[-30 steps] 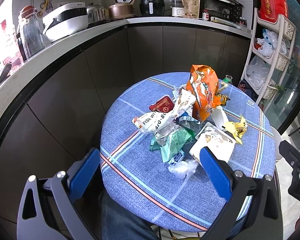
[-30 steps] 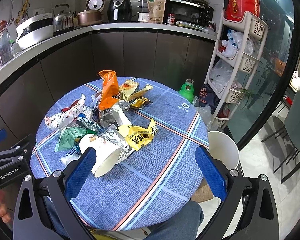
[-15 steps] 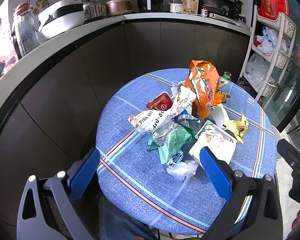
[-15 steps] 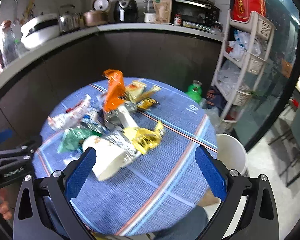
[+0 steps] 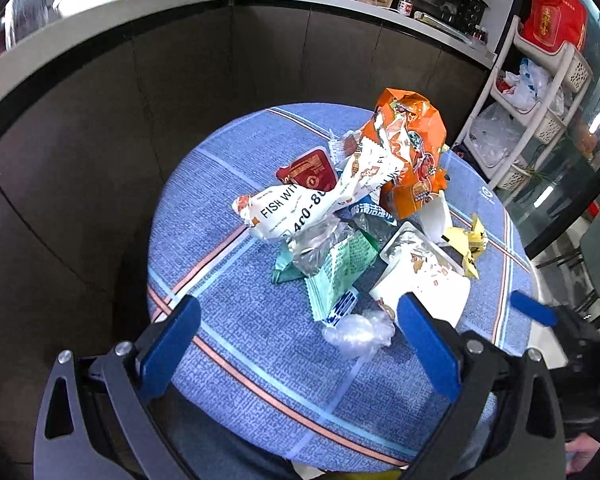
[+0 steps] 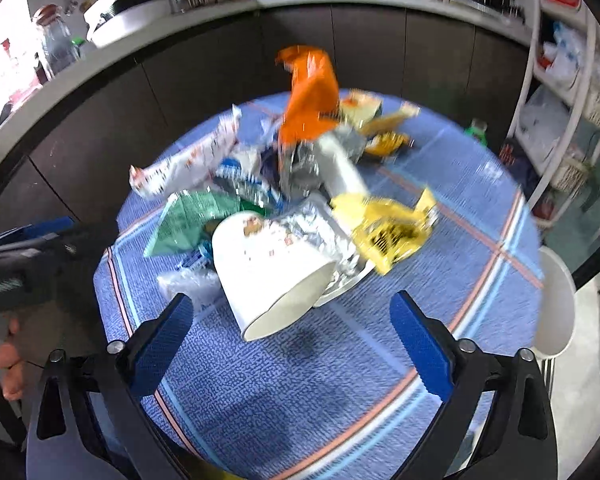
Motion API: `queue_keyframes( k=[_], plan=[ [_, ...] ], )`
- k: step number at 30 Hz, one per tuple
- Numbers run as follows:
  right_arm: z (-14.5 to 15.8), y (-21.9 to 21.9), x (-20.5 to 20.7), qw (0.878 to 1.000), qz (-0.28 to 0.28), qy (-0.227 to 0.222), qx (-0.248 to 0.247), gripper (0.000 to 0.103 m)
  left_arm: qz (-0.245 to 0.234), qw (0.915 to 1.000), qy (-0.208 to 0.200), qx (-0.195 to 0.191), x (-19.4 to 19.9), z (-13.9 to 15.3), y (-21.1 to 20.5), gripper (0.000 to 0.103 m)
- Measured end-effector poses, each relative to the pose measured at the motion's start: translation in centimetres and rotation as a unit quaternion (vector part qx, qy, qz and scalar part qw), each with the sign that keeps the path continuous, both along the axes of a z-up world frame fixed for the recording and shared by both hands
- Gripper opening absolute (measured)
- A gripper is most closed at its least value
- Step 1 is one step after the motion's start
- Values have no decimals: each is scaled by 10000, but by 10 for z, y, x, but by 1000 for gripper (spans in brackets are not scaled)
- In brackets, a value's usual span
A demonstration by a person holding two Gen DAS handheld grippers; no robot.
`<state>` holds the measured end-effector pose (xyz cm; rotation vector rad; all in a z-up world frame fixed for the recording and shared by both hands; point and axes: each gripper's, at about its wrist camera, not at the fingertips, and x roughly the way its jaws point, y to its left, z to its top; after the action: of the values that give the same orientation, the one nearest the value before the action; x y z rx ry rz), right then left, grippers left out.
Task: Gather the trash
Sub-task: 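Grasp the green wrapper with the left tool while the right tool grasps the white paper cup, then carry both items to the white bin and open both tools to drop them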
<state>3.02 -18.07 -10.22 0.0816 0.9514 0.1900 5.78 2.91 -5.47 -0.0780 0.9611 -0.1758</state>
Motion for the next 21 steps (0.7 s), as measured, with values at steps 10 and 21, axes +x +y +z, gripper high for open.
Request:
queue_keyframes(
  k=[10, 21],
  plan=[
    [-28, 18, 24, 9990, 213, 315, 254, 44, -384, 9976, 527, -241, 27, -33, -11, 64],
    [-14, 16, 9, 9979, 399, 99, 507, 3, -710, 9903, 1022, -623, 51, -56, -33, 8]
  ],
)
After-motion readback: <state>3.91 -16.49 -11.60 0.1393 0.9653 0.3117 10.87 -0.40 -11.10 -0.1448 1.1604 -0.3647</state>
